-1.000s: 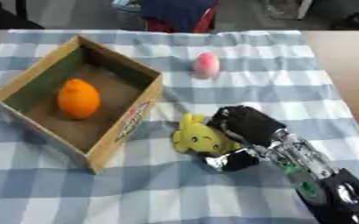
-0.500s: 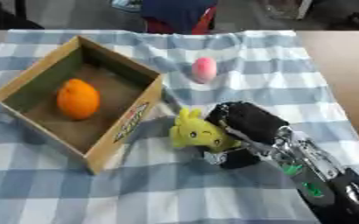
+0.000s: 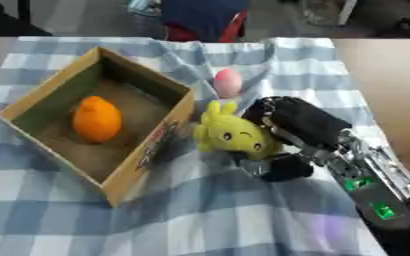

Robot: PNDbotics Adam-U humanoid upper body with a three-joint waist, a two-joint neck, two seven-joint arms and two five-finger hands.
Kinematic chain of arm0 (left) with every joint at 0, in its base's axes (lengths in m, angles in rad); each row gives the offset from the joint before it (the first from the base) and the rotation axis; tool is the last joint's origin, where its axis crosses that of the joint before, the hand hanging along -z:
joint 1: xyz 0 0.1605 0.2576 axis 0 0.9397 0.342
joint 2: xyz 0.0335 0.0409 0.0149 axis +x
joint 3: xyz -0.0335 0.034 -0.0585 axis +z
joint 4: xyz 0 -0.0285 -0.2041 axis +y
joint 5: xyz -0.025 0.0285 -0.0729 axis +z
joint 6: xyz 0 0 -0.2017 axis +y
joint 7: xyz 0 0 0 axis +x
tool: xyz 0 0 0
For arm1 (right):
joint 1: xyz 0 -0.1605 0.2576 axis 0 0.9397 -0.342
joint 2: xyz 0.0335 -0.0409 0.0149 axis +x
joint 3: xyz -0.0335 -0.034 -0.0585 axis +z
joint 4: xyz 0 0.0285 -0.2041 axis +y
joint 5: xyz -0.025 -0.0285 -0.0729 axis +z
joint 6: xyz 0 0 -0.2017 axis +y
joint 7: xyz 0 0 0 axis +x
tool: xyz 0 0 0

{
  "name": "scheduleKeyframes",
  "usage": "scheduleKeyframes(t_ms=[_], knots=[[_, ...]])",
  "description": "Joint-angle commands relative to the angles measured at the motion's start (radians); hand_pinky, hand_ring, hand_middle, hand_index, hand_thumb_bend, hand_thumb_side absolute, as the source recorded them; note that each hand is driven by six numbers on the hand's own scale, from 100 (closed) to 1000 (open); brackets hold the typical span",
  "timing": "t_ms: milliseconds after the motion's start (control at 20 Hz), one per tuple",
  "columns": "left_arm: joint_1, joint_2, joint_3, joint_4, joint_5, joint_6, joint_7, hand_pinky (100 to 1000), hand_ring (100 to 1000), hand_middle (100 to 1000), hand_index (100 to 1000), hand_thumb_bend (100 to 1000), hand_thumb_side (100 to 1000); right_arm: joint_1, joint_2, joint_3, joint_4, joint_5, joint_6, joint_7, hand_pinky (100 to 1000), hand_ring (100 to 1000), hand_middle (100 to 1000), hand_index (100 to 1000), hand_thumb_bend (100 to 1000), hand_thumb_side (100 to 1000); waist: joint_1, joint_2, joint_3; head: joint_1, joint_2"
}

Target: Pick up objects on the table and place them in the box.

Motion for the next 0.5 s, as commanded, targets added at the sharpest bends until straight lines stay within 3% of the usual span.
scheduleKeyframes(t_ms=[50, 200, 500], knots=[[-0.012, 0.013, 0.001, -0.019, 0.001, 0.001, 0.000, 313, 707, 614, 810, 100, 684, -0.013, -0.030, -0.022, -0.032, -0.016, 0.018, -0.005, 496, 697, 594, 664, 100, 690, 0.003, -0.021, 0.001, 0.001, -0.011], [-0.012, 0.013, 0.001, -0.019, 0.001, 0.000, 0.000, 313, 708, 614, 810, 100, 684, -0.011, -0.031, -0.024, -0.030, -0.021, 0.025, -0.003, 506, 723, 685, 711, 100, 700, 0.004, -0.020, 0.002, 0.000, -0.010], [-0.015, 0.012, 0.001, -0.019, 0.001, 0.000, -0.001, 313, 708, 615, 809, 100, 684, -0.006, -0.027, -0.021, -0.013, -0.025, 0.018, 0.020, 507, 724, 690, 749, 100, 783, 0.004, -0.018, 0.005, 0.000, -0.011]])
